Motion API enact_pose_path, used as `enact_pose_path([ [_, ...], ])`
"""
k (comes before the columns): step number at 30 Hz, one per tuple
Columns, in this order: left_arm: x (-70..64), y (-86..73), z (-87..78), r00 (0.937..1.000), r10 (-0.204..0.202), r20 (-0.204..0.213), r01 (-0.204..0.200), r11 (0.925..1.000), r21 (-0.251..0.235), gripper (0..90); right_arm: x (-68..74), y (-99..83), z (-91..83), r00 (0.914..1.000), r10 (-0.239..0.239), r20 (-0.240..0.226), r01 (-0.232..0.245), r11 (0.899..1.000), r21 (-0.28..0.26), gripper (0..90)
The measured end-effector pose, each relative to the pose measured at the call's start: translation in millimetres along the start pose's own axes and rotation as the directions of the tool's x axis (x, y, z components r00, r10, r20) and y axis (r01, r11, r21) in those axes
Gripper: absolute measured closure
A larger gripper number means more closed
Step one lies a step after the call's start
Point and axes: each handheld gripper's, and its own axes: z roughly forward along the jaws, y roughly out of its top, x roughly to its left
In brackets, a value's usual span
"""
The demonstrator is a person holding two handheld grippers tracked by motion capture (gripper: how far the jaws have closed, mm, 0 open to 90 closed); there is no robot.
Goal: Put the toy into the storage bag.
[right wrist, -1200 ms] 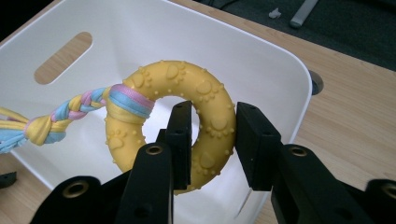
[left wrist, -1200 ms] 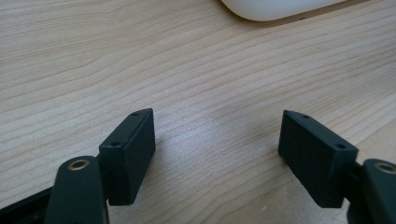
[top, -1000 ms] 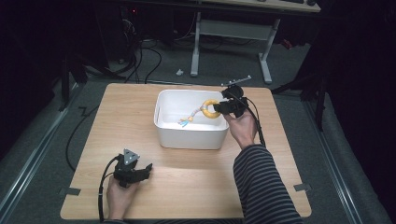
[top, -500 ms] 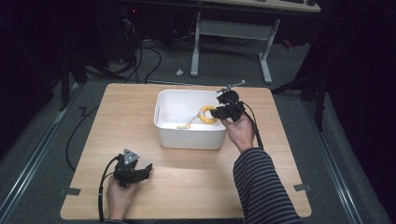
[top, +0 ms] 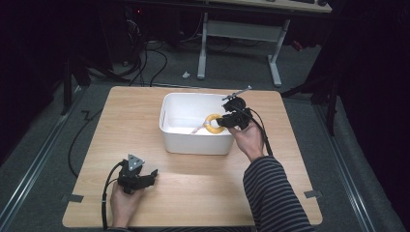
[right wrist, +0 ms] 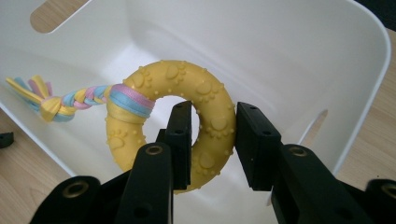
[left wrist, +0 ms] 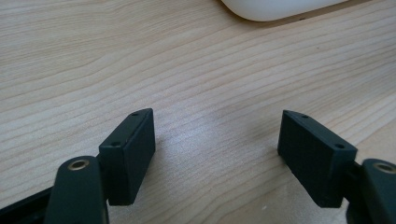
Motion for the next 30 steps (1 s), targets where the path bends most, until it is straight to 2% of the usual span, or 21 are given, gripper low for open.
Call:
enact_pose_path([
  [13, -0.1, 0.0, 0.0, 1.0000, 0.001, 0.000, -0.001, 1.0000, 0.000, 27.6, 1.8, -3.7, -0.4, 0.9994, -0.009, -0.034, 0.010, 1.000, 0.024, 68.0],
  [30, -0.3, 0.0, 0.1, 1.0000, 0.001, -0.001, -0.001, 1.0000, 0.001, 27.5, 7.2, -12.3, 6.1, 0.9971, -0.043, -0.062, 0.046, 0.998, 0.052, 70.3],
])
